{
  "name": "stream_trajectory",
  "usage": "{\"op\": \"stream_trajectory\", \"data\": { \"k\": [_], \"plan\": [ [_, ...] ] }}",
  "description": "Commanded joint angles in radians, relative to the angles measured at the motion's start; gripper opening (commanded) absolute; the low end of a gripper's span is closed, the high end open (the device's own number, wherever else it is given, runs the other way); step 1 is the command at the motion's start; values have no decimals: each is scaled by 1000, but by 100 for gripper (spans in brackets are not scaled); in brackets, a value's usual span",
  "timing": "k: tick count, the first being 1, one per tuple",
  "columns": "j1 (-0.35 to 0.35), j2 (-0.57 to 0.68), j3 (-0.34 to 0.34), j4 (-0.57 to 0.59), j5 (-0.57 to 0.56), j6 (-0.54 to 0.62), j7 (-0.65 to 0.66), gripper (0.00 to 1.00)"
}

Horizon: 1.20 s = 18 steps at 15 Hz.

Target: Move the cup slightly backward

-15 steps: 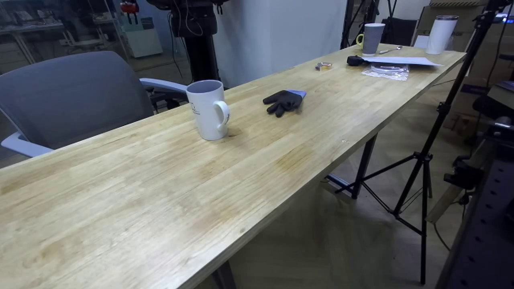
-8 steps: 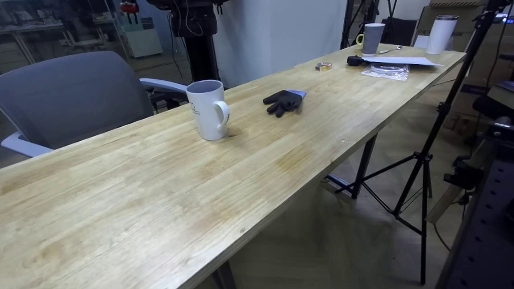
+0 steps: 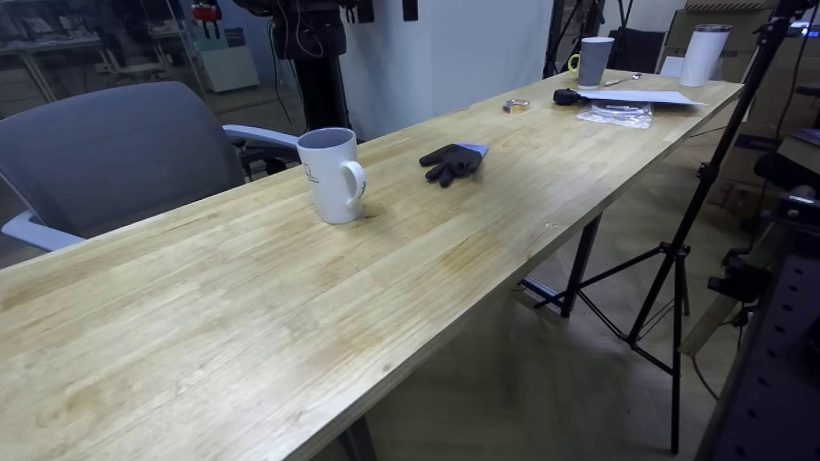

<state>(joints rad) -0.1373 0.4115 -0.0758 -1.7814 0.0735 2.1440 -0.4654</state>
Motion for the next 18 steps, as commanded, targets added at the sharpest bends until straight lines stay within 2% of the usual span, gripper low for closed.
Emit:
{"op": "stream_trajectory", "data": {
  "k": [1, 5, 12, 15, 16, 18],
  "plan": [
    [5, 119, 30, 130, -26, -24, 64, 100],
    [18, 198, 58, 200, -42, -36, 85, 100],
    [23, 252, 84, 261, -47, -66, 71, 100],
    [25, 261, 85, 288, -56, -128, 78, 100],
    [14, 241, 93, 232, -46, -67, 48, 100],
    [14, 243, 92, 244, -46, -96, 47, 100]
  ]
}}
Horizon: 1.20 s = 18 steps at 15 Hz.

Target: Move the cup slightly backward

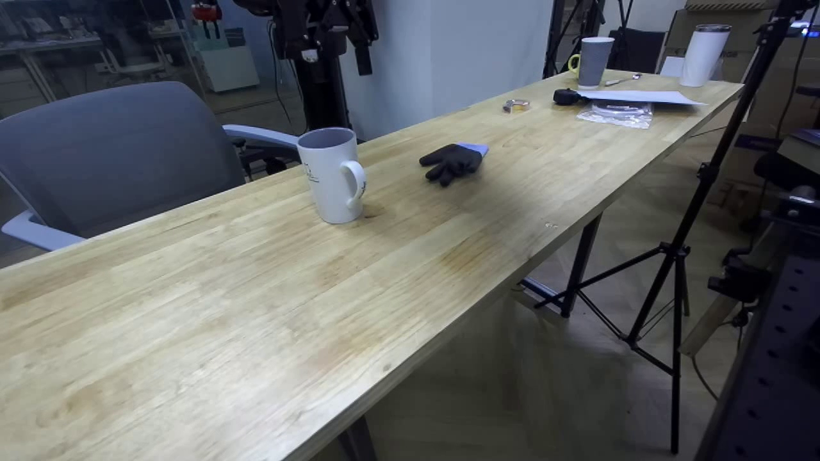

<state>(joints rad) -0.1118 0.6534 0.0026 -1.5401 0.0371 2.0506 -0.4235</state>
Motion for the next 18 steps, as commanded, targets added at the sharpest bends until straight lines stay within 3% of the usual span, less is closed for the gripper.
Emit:
{"op": "stream_trajectory", "data": {
  "k": [1, 12, 18],
  "plan": [
    [-11, 1, 14, 6, -10, -8, 5, 100],
    [-12, 3, 14, 9, -10, -9, 5, 100],
    [31, 31, -2, 9, -60, 78, 72, 100]
  ]
}}
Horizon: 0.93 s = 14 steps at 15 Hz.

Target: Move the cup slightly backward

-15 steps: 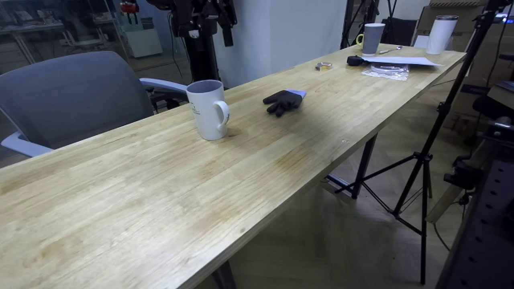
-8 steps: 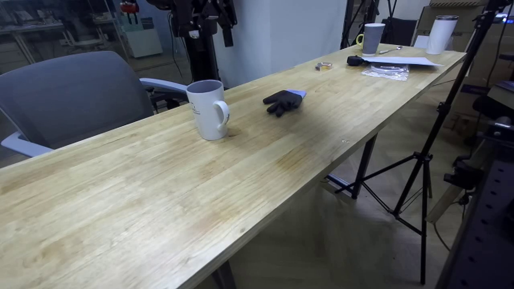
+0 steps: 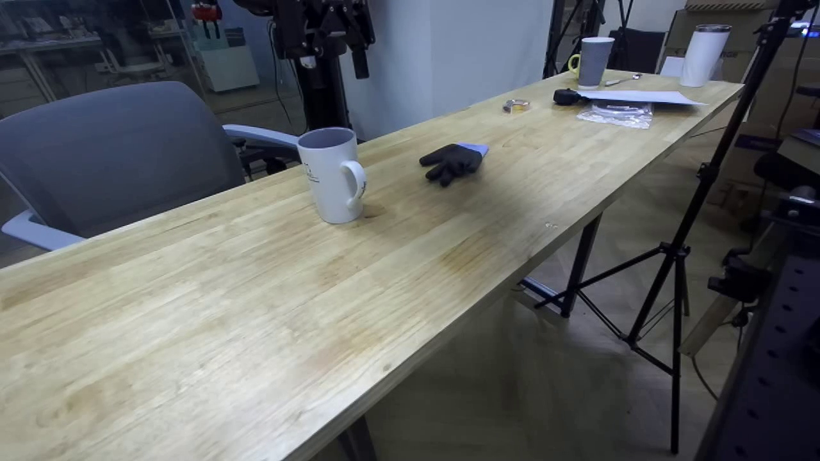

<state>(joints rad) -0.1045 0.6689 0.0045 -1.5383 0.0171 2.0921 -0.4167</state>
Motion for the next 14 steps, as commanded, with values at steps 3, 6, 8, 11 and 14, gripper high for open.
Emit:
{"op": "stream_trajectory", "data": {
  "k": [3, 6, 8, 11, 14],
  "plan": [
    [46, 38, -6, 7, -65, 61, 96, 100],
    [68, 56, -10, 3, -95, 73, 126, 100],
    [77, 65, -10, 5, -109, 73, 139, 100],
    [71, 75, -1, 11, -106, 51, 125, 100],
    [64, 81, 1, 16, -102, 40, 119, 100]
  ]
}}
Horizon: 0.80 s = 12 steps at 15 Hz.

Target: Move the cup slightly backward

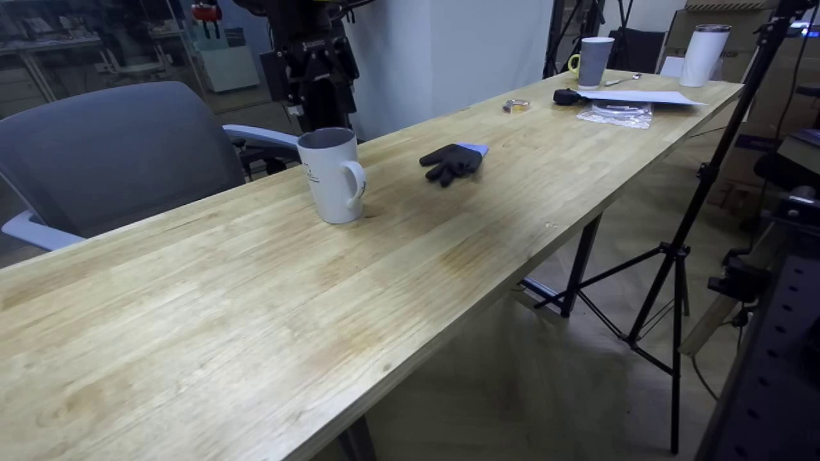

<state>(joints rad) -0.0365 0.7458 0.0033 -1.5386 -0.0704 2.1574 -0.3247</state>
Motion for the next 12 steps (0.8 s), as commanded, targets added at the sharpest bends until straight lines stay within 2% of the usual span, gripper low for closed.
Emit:
{"op": "stream_trajectory", "data": {
  "k": [1, 12],
  "plan": [
    [-6, 5, 3, 16, -13, -27, 25, 100],
    [-28, 32, -2, 21, -8, -8, 25, 100]
  ]
}}
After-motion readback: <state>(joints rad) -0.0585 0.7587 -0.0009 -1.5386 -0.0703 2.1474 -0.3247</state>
